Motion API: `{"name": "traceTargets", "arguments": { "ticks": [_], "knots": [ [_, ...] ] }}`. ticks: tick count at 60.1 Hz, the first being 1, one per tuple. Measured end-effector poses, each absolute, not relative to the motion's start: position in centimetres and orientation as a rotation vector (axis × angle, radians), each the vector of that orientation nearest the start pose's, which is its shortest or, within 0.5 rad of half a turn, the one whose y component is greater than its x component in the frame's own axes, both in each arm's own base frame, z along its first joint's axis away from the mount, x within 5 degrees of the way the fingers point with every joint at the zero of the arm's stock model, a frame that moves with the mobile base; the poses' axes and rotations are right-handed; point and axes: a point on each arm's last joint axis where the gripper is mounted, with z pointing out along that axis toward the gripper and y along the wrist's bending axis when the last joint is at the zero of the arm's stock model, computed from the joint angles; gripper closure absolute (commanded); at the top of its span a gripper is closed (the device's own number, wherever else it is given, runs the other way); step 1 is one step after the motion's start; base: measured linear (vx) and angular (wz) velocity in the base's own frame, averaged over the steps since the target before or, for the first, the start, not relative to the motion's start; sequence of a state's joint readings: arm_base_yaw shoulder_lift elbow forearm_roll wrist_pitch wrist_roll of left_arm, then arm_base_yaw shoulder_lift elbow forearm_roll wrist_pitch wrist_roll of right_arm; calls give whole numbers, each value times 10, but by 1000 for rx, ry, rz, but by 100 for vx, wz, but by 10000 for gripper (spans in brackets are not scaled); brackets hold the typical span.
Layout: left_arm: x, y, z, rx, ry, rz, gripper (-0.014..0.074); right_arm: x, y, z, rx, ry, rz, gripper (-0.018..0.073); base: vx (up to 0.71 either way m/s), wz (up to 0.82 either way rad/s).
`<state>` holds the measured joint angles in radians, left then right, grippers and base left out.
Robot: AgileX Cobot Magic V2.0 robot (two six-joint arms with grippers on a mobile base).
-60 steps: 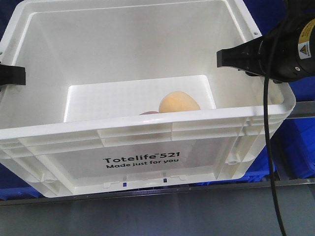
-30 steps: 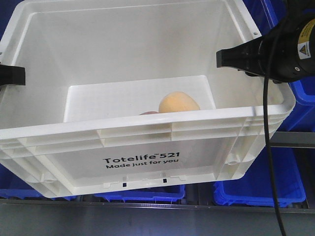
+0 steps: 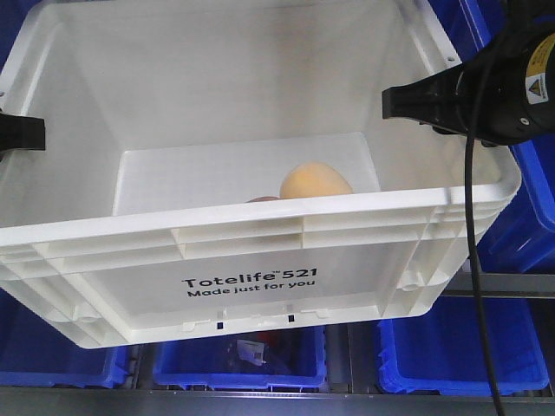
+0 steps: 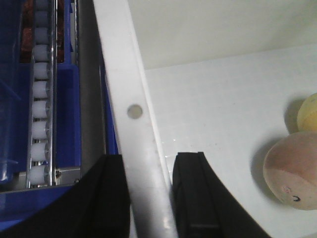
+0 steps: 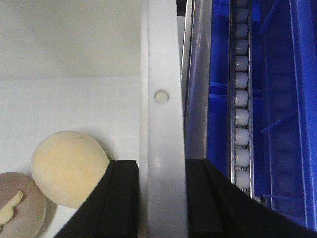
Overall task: Place moving items into box and shelve
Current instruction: 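Lower the crate with both grippers onto the roller shelf lane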
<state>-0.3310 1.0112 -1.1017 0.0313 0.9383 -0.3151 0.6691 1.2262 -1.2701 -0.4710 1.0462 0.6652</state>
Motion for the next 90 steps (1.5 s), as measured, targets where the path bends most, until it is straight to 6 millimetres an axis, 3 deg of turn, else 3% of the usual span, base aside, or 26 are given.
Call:
{"name": "traceTargets", "arguments": {
  "ticks": [90],
  "knots": [
    [183,-60,387,28,2327,-288,492,211,121,393,-120,2342,35,489,6,-2]
  ]
}}
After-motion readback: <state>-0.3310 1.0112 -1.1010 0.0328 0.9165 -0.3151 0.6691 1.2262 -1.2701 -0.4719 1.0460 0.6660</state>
